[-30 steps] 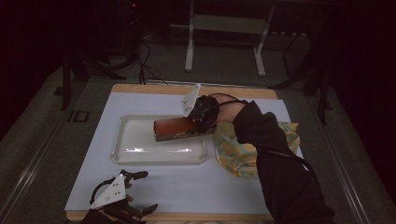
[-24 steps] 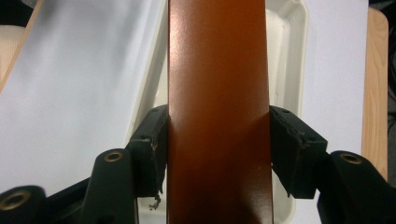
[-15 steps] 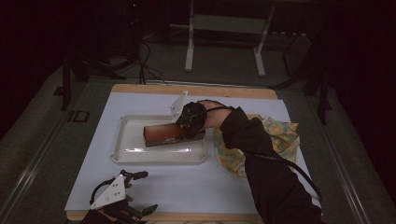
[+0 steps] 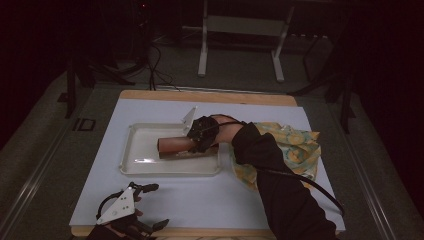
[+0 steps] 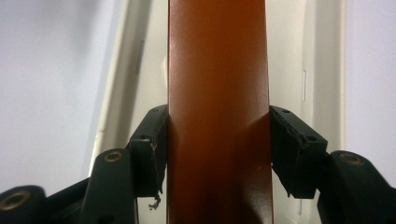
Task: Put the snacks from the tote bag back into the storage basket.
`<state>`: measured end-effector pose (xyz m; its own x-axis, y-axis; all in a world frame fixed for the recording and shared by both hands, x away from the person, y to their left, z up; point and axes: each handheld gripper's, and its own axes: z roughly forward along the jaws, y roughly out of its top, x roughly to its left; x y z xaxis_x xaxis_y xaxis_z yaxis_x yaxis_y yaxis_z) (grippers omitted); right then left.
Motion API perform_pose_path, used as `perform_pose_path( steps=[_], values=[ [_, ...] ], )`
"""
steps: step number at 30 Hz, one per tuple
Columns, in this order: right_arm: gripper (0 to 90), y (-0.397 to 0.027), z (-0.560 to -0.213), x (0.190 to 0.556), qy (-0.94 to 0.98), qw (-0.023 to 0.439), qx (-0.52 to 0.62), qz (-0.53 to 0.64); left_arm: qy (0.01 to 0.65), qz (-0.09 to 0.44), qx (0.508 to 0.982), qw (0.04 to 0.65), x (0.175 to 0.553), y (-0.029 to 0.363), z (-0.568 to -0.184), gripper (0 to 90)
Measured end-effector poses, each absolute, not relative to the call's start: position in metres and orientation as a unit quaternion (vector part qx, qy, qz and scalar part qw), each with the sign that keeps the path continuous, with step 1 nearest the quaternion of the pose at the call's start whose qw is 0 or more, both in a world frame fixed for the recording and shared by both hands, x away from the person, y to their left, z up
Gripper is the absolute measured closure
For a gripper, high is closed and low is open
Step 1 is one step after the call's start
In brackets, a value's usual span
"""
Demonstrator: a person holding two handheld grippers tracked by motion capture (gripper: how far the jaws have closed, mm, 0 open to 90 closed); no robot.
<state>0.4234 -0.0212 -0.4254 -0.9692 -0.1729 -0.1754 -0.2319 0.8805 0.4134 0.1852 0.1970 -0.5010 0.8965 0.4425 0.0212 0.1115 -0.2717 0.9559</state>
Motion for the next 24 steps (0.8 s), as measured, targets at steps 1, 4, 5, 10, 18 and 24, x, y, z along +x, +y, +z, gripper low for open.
perform_pose_path(
  steps=[1, 4, 5, 10, 18, 24],
  values=[
    [42.8, -0.022, -0.427, 0.425, 0.967, 0.063, -0.100, 0.227, 0.176, 0.143, 0.784, 0.577, 0.185, 0.197, -0.501, 0.0],
    [42.8, -0.022, -0.433, 0.428, 0.966, 0.062, -0.094, 0.231, 0.176, 0.143, 0.784, 0.577, 0.185, 0.197, -0.501, 0.0],
    [42.8, -0.022, -0.436, 0.429, 0.967, 0.059, -0.093, 0.229, 0.176, 0.143, 0.784, 0.577, 0.185, 0.197, -0.501, 0.0],
    [42.8, -0.023, -0.442, 0.429, 0.968, 0.054, -0.090, 0.228, 0.176, 0.143, 0.784, 0.577, 0.185, 0.197, -0.501, 0.0],
    [42.6, -0.021, -0.455, 0.431, 0.971, 0.048, -0.084, 0.218, 0.177, 0.143, 0.784, 0.578, 0.186, 0.197, -0.501, 0.0],
    [42.6, -0.019, -0.462, 0.431, 0.973, 0.046, -0.085, 0.212, 0.177, 0.143, 0.784, 0.578, 0.185, 0.197, -0.501, 0.0]
  ],
)
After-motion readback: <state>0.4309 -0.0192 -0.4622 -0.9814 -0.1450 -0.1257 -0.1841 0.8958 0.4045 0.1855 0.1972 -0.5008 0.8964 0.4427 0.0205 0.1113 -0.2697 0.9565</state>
